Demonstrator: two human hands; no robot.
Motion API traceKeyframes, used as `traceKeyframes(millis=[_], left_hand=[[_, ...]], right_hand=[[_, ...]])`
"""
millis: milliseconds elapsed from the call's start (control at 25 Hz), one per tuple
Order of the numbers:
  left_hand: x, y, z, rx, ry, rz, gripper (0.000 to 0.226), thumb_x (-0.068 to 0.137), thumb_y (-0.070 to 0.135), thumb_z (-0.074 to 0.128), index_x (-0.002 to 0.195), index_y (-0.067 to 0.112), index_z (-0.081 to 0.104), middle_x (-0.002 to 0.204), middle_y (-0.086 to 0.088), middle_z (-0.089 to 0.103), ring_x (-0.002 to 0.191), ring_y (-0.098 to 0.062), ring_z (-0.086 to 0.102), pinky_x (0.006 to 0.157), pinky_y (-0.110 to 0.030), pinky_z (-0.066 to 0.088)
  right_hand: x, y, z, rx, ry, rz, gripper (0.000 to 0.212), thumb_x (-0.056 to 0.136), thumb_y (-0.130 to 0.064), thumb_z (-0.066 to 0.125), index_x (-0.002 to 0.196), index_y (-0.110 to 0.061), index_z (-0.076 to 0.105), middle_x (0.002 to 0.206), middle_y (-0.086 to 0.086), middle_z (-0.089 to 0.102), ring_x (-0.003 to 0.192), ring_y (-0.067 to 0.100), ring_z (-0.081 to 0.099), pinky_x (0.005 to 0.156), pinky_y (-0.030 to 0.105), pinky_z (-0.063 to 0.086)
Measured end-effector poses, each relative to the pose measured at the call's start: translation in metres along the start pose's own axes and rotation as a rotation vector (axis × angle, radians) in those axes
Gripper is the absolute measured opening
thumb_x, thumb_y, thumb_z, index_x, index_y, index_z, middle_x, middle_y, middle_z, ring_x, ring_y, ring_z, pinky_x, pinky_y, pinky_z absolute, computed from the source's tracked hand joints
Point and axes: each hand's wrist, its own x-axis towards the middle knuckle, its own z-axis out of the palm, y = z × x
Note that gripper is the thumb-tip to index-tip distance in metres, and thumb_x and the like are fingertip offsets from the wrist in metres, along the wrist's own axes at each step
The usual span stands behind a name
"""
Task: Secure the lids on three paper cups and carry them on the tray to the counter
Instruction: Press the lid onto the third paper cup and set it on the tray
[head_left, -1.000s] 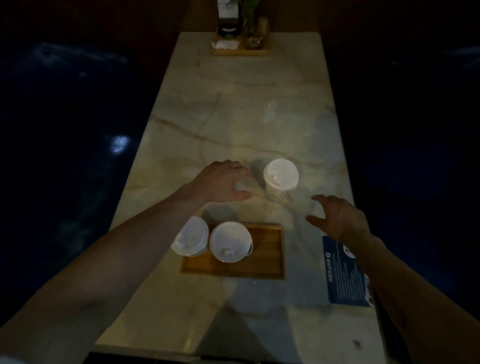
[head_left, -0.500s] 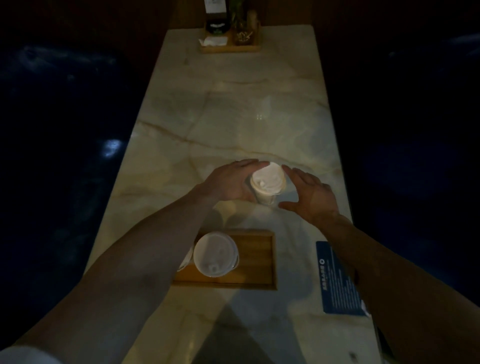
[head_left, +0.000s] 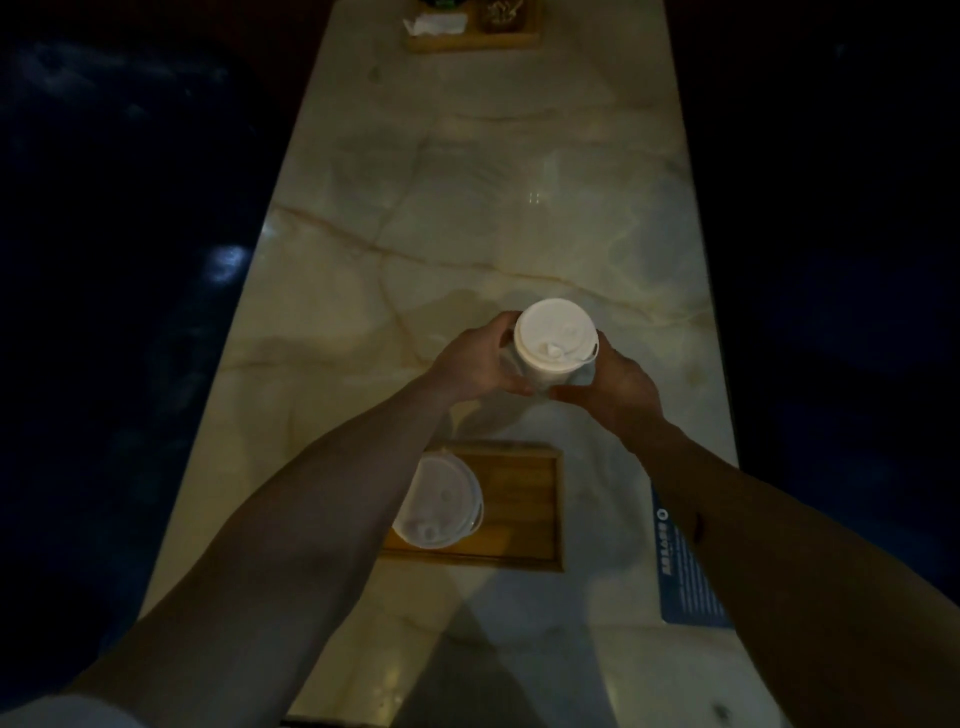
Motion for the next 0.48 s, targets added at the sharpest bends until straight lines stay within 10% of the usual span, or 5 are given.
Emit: traceKeyframes(millis=[480], left_hand=[[0.005,0.007,0.008,-0.059,0.073,-0.024,0.082,0.06,0.027,0.094,0.13,0.017,0.053,0.124,-0.003,0.068,0.114,-0.019,0.064,0.096,-0.034,0.052]], right_hand=[[-0.004,-0.007,-0.008,0.107,0.039,0.023,0.08,0.061,-0.044,0.086,0.132,-0.037,0.049,0.126,0.002,0.067,0.116,0.027,0.062,0.096,0.042,0.051]])
